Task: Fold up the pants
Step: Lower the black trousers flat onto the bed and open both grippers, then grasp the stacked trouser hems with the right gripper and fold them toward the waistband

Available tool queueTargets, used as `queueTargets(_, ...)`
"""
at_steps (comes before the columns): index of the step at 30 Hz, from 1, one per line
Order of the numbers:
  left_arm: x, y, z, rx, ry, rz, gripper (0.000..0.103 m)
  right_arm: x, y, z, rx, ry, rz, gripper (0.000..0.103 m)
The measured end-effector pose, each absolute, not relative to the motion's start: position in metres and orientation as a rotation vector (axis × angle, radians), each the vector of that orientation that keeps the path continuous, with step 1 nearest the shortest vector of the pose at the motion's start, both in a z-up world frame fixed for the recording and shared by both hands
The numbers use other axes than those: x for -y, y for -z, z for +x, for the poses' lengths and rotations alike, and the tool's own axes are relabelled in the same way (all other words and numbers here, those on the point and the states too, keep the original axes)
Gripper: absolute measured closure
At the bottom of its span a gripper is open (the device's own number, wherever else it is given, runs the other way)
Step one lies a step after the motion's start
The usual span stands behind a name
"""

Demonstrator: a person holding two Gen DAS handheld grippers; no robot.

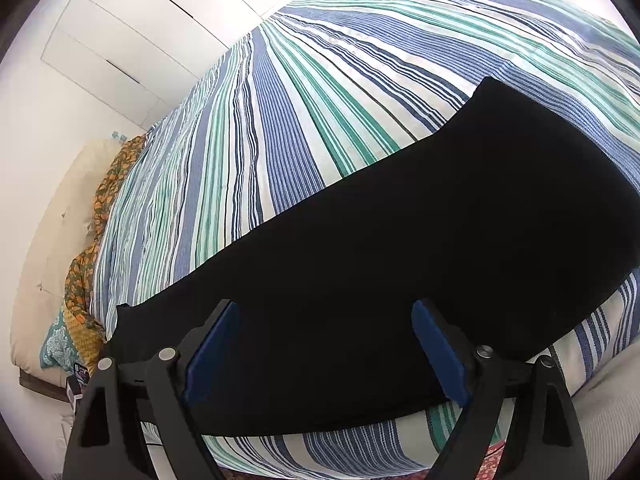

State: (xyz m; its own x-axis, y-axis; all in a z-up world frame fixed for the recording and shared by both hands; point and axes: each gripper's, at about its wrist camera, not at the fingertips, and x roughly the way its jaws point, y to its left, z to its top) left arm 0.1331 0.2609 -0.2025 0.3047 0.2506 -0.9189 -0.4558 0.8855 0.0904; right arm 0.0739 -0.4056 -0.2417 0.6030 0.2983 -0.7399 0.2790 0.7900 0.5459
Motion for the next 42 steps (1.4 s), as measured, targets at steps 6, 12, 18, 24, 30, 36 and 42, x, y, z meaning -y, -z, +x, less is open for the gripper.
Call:
queueTargets(6,-0.261,0.202,0.133,-1.175,-0.47,-0.203,0.0,0.404,0.241,0.074,-0.945,-0.016,0.687,0.013)
queueTargets(12,-0.263,0.189,0.129,-1.172,-0.46,-0.233,0.002,0.434,0.23,0.085,-0.999,-0.045,0.761,0.013)
queueTargets(18,-0.247,0.162,0.111,-1.113,-0.416,-0.24,0.002,0.541,0.192,0.046,-0.853,0.145,0.867,0.013)
queueTargets(24,-0.218,0.137,0.114,-1.068,-0.356,-0.244,0.002,0.581,0.226,0.028,-0.95,0.032,1.04,0.018)
queueTargets(30,-0.186,0.117,0.13,-1.031,-0.273,-0.208,0.002,0.556,0.237,0.013,-0.995,0.051,1.096,0.019)
queueTargets(36,-0.169,0.118,0.137,-1.043,-0.235,-0.183,0.002,0.552,0.254,0.022,-1.029,0.011,1.132,0.018)
queueTargets(42,-0.169,0.13,0.131,-1.073,-0.239,-0.191,0.002,0.538,0.244,0.028,-1.017,-0.023,1.133,0.018)
